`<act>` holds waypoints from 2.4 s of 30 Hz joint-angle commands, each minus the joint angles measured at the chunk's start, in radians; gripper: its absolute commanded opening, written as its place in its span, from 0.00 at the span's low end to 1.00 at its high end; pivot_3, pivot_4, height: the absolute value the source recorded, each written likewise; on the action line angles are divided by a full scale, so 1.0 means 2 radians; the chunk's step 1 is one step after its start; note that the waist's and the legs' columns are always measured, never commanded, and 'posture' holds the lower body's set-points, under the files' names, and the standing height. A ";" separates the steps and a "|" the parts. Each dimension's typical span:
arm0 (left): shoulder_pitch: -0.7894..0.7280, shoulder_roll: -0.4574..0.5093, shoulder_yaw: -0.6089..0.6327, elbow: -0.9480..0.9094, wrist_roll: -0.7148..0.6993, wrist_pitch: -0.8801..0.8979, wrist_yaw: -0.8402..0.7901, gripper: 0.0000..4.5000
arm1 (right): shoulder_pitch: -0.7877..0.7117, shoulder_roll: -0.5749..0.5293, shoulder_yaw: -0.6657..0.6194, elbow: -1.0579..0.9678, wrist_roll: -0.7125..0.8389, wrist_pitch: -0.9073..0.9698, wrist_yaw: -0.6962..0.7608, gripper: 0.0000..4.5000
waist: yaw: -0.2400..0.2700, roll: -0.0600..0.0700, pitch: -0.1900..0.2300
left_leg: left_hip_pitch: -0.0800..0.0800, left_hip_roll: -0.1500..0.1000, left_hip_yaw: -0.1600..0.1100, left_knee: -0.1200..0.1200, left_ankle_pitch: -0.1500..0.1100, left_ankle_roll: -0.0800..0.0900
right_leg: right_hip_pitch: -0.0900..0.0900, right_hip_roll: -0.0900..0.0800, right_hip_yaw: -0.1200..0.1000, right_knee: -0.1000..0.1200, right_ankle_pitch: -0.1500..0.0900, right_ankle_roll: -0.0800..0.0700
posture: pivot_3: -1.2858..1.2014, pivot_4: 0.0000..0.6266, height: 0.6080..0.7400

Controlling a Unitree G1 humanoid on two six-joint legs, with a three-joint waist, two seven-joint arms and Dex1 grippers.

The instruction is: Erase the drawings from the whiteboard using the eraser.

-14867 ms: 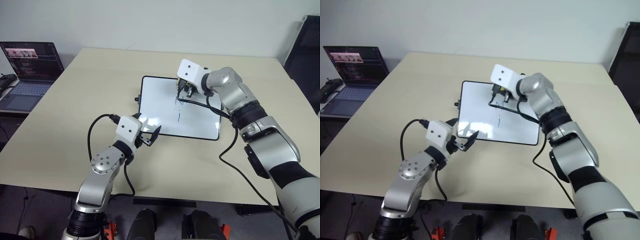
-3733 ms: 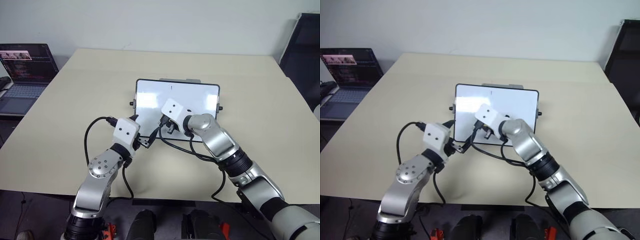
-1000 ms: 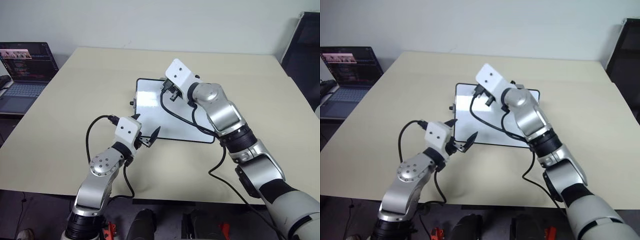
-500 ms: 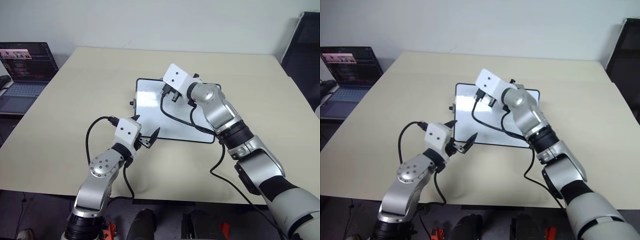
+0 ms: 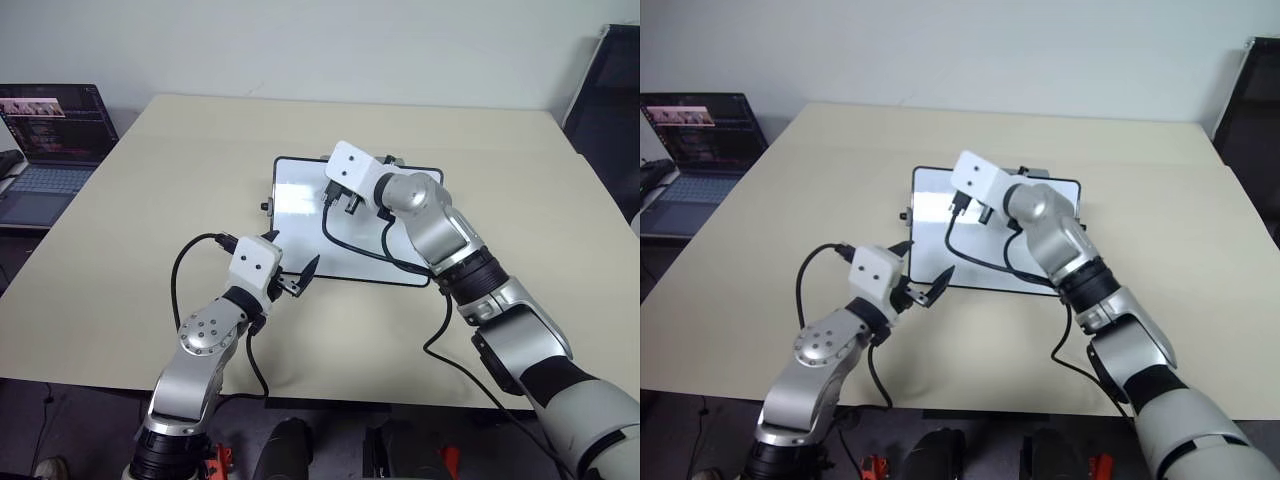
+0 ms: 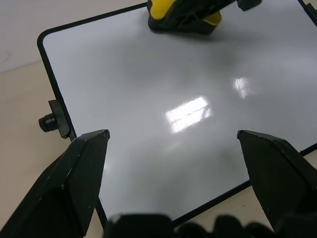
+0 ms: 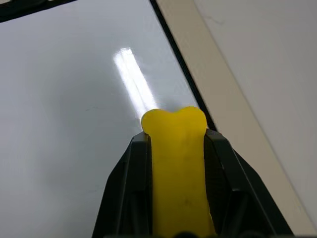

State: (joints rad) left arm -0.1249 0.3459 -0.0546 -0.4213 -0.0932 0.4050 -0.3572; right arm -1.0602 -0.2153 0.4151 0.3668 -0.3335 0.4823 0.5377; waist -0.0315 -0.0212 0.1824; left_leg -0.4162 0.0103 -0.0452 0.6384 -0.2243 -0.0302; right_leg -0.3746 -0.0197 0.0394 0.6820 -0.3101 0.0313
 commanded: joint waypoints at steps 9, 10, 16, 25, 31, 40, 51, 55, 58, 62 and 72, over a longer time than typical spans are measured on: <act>-0.003 -0.003 0.001 -0.017 0.002 -0.009 0.003 1.00 | 0.025 -0.015 -0.021 -0.083 0.007 0.057 0.022 0.24 | 0.000 0.000 0.000 | 0.000 0.000 0.000 0.000 0.000 0.000 | 0.000 0.000 0.000 0.000 0.000 0.000 | 0.52 0.24 1.00; -0.004 -0.003 0.001 -0.016 0.002 -0.009 0.003 1.00 | 0.025 -0.015 -0.021 -0.084 0.007 0.058 0.022 0.24 | 0.000 0.000 0.000 | 0.000 0.000 0.000 0.000 0.000 0.000 | 0.000 0.000 0.000 0.000 0.000 0.000 | 0.52 0.24 1.00; -0.006 -0.002 0.000 -0.014 0.001 -0.010 0.001 1.00 | 0.004 -0.018 -0.033 -0.050 0.007 0.043 0.007 0.24 | 0.000 0.000 0.000 | 0.000 0.000 0.000 0.000 0.000 0.000 | 0.000 0.000 0.000 0.000 0.000 0.000 | 0.52 0.24 1.00; -0.008 -0.003 -0.001 -0.014 0.001 -0.011 0.000 1.00 | -0.031 -0.019 -0.032 0.040 0.009 -0.003 0.004 0.24 | 0.000 0.000 0.000 | 0.000 0.000 0.000 0.000 0.000 0.000 | 0.000 0.000 0.000 0.000 0.000 0.000 | 0.52 0.24 1.00; -0.003 -0.001 0.001 -0.019 0.002 -0.011 0.000 1.00 | -0.034 -0.019 -0.033 0.044 0.021 0.006 0.033 0.24 | 0.000 0.000 0.000 | 0.001 0.000 0.000 0.001 0.000 0.000 | 0.001 0.000 0.000 0.001 0.000 0.000 | 0.52 0.24 1.00; -0.003 -0.003 -0.002 -0.018 0.003 -0.011 0.002 1.00 | -0.017 -0.022 -0.039 -0.014 0.051 0.086 0.086 0.24 | 0.000 0.000 0.000 | 0.000 0.000 0.000 0.001 0.000 0.000 | 0.001 0.000 0.000 0.000 0.000 0.000 | 0.52 0.24 1.00; -0.005 -0.007 -0.004 -0.015 0.004 -0.013 0.004 1.00 | -0.045 -0.026 -0.044 0.042 0.060 0.071 0.085 0.24 | 0.000 0.000 0.000 | 0.000 0.000 0.000 0.001 0.000 0.000 | 0.001 0.000 0.000 0.000 0.000 0.000 | 0.52 0.24 1.00; -0.003 -0.007 -0.004 -0.017 0.004 -0.012 0.005 1.00 | -0.058 -0.023 -0.045 0.065 0.060 0.056 0.081 0.24 | 0.000 0.000 0.000 | 0.001 0.000 0.000 0.001 0.000 0.000 | 0.001 0.000 0.000 0.001 0.000 0.000 | 0.52 0.24 1.00; -0.002 -0.007 -0.003 -0.018 0.003 -0.012 0.005 1.00 | -0.067 -0.018 -0.046 0.080 0.061 0.047 0.078 0.24 | 0.000 0.000 0.000 | 0.001 0.000 0.000 0.001 0.000 0.000 | 0.001 0.000 0.000 0.001 0.000 0.000 | 0.52 0.24 1.00; 0.000 -0.006 -0.002 -0.018 0.003 -0.012 0.005 1.00 | -0.077 -0.013 -0.050 0.091 0.062 0.040 0.076 0.24 | 0.000 0.000 0.000 | 0.001 0.000 0.000 0.001 0.000 0.000 | 0.001 0.000 0.000 0.001 0.000 0.000 | 0.52 0.24 1.00; 0.000 -0.006 -0.003 -0.016 0.003 -0.012 0.005 1.00 | -0.047 -0.047 -0.050 -0.002 0.066 0.098 0.111 0.24 | 0.002 0.000 0.000 | 0.000 0.000 0.000 0.001 0.000 0.000 | 0.000 0.000 0.000 0.001 0.000 0.000 | 0.52 0.24 1.00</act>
State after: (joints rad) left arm -0.1203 0.3347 -0.0717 -0.4219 -0.0918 0.4036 -0.3539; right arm -1.1561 -0.2886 0.3356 0.4329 -0.2116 0.6470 0.7428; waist -0.0282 -0.0211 0.1825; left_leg -0.4165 0.0101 -0.0462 0.6404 -0.2243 -0.0302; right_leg -0.3738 -0.0197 0.0387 0.6827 -0.3100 0.0313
